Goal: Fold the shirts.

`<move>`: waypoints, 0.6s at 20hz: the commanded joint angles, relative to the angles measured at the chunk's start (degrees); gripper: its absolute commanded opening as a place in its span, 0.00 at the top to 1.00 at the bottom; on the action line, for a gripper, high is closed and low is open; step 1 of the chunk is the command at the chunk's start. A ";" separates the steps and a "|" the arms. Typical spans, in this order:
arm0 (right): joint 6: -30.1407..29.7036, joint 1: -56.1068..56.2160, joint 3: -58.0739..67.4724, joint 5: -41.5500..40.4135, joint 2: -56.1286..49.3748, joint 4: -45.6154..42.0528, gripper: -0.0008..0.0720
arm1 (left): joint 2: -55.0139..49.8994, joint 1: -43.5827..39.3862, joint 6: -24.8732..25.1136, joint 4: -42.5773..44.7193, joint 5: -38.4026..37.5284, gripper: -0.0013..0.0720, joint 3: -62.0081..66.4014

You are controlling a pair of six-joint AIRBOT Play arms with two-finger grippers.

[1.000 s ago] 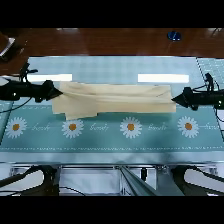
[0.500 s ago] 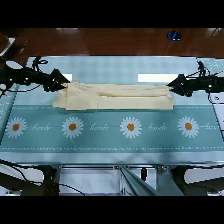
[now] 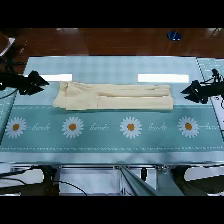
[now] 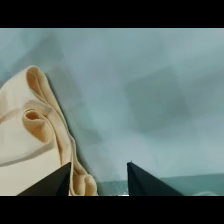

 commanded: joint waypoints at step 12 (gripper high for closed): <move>-7.37 11.69 -0.33 7.87 0.17 7.26 0.95 | 17.94 -26.60 0.28 -4.66 21.03 0.96 -20.57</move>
